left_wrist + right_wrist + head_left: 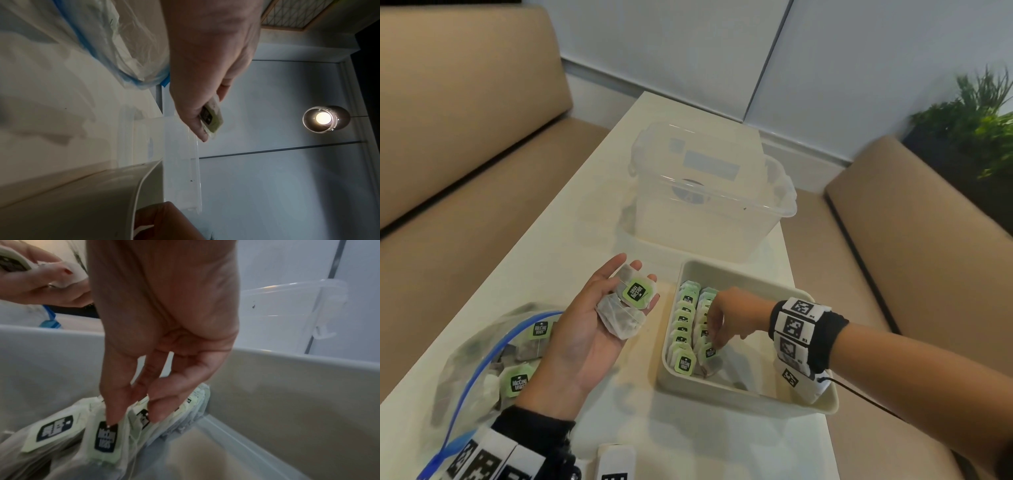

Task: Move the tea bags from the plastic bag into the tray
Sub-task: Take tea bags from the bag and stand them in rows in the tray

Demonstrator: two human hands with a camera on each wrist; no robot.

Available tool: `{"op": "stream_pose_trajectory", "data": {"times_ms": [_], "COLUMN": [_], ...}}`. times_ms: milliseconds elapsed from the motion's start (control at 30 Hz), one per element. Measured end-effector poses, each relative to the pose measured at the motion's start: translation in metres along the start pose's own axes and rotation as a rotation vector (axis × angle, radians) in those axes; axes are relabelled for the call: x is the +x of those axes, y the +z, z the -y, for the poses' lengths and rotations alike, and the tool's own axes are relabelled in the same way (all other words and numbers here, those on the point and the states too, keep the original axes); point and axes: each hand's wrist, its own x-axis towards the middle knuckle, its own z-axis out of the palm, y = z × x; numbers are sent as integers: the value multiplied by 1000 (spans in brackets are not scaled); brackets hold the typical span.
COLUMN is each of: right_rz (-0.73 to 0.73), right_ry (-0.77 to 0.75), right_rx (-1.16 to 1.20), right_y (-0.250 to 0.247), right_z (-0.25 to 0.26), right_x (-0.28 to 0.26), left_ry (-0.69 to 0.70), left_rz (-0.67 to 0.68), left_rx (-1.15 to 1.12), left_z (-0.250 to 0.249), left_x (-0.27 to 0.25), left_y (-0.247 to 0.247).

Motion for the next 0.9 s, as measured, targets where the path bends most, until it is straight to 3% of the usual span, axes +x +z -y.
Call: {"op": "stream_pose_trajectory", "data": {"times_ms": [133,267,433,533,667,900], "right_rz": [80,113,-155,-283,-391,-496], "right_ry": [-28,-158,-404,-467,-495,-511], "right_rx": [51,214,555,586,550,488], "right_y": [-12,-49,-102,-115,-117,-111], "right_z": [-2,2,24,41,54,60], "right_x": [-17,-53,-99,-116,-120,-118], "left_ry": [-19,-59,-212,-246,-188,-75], "left_rz": [9,10,78,186,252,173], "left_rx": [-12,14,49,61,89,60], "left_z": [2,5,19,29,33,34], "left_x": [1,1,-2,-3,-6,-6], "left_y": [1,7,24,38,57,67]}}
